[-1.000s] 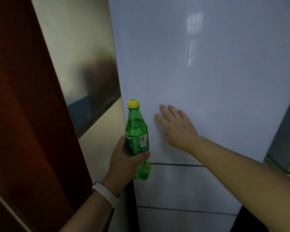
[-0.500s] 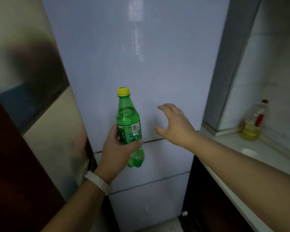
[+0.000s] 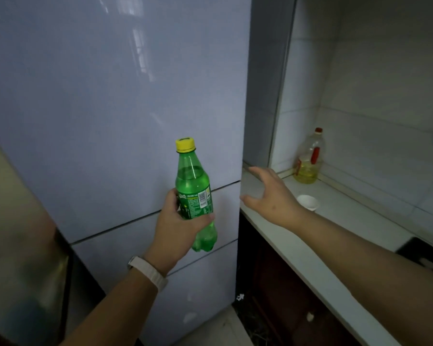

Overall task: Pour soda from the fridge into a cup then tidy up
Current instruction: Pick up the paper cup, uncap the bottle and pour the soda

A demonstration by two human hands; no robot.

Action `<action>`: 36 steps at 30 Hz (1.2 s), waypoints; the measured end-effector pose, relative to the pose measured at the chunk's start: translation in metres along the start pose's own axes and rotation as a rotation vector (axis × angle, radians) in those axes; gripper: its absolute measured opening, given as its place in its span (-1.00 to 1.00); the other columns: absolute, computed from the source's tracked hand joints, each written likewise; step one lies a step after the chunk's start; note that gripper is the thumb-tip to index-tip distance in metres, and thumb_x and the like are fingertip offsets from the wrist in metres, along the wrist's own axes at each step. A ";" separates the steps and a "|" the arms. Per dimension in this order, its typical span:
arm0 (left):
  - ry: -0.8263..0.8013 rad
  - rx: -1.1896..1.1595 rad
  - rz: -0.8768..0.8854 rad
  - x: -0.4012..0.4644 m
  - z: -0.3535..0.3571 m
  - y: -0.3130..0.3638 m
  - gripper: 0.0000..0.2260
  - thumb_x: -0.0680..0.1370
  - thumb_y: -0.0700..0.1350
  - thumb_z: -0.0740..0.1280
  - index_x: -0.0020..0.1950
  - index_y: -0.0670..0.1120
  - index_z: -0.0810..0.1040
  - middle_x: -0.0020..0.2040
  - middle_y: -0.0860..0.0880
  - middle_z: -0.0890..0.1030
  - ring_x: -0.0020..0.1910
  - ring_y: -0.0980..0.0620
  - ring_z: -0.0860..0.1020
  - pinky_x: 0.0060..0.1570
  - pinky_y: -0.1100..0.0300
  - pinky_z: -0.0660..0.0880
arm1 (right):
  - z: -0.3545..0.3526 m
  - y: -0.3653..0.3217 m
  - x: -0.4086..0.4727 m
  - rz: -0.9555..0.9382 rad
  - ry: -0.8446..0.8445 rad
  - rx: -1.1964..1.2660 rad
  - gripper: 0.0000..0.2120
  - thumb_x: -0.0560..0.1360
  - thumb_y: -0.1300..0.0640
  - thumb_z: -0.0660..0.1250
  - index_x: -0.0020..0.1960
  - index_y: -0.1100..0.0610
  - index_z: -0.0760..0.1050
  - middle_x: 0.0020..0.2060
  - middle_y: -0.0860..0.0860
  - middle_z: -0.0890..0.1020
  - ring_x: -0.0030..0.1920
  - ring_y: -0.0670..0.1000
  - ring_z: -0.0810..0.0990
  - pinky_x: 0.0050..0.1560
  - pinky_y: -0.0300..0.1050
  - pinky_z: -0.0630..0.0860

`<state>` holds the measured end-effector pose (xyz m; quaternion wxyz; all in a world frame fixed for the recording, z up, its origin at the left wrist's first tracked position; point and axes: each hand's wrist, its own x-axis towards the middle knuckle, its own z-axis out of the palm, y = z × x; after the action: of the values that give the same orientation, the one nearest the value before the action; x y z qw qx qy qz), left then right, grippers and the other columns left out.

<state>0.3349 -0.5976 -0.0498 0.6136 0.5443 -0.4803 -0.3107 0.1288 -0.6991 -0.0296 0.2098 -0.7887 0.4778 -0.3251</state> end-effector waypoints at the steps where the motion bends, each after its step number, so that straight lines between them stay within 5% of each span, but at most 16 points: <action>1: -0.007 0.001 -0.008 0.004 0.008 -0.002 -0.49 0.31 -0.33 0.58 0.10 0.08 0.49 -0.02 0.07 0.65 -0.02 0.03 0.65 0.00 0.02 0.62 | -0.004 0.008 0.000 0.011 0.004 0.004 -0.30 0.44 -0.07 0.42 0.49 0.00 0.22 0.42 -0.04 0.30 0.41 -0.04 0.26 0.35 -0.20 0.20; 15: -0.099 0.044 -0.008 0.073 0.168 -0.016 -0.47 0.31 -0.35 0.57 0.06 0.09 0.43 -0.02 0.09 0.61 -0.08 0.15 0.64 -0.08 0.09 0.62 | -0.070 0.148 0.029 0.179 0.039 0.105 -0.30 0.42 -0.11 0.43 0.47 -0.07 0.22 0.40 -0.08 0.31 0.35 -0.04 0.36 0.32 -0.12 0.32; 22: -0.120 0.067 -0.047 0.098 0.239 -0.040 -0.44 0.27 -0.30 0.61 0.08 0.11 0.44 0.02 0.03 0.64 -0.01 -0.02 0.65 0.03 -0.14 0.61 | -0.097 0.221 0.037 0.257 0.026 0.140 -0.30 0.44 -0.09 0.43 0.49 -0.04 0.21 0.42 -0.06 0.29 0.40 -0.04 0.28 0.31 -0.18 0.28; 26: -0.144 0.081 -0.065 0.106 0.265 -0.053 -0.43 0.30 -0.34 0.58 0.10 0.13 0.43 0.04 0.03 0.63 0.00 0.03 0.64 0.03 -0.07 0.60 | -0.102 0.254 0.041 0.309 0.036 0.148 -0.31 0.43 -0.07 0.44 0.47 -0.05 0.22 0.40 -0.07 0.30 0.38 -0.02 0.31 0.05 -0.31 0.40; 31: -0.192 0.106 -0.094 0.122 0.286 -0.072 -0.41 0.30 -0.37 0.57 0.05 0.15 0.40 0.02 0.09 0.59 -0.03 0.16 0.60 -0.06 0.13 0.56 | -0.094 0.292 0.044 0.361 0.029 0.131 -0.28 0.41 -0.07 0.46 0.47 -0.02 0.22 0.42 -0.03 0.31 0.37 0.01 0.35 0.28 -0.14 0.32; 36: -0.237 0.123 -0.126 0.143 0.298 -0.098 -0.42 0.30 -0.37 0.57 0.03 0.14 0.38 0.01 0.09 0.58 -0.04 0.16 0.59 -0.09 0.17 0.53 | -0.080 0.326 0.049 0.457 0.024 0.105 -0.24 0.39 -0.06 0.48 0.48 0.02 0.21 0.42 0.02 0.31 0.34 0.04 0.38 0.27 -0.11 0.35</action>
<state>0.1216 -0.8575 -0.1245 0.4975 0.5692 -0.5325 -0.3807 -0.1130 -0.8929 -0.1676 0.3132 -0.6441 0.6287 -0.3029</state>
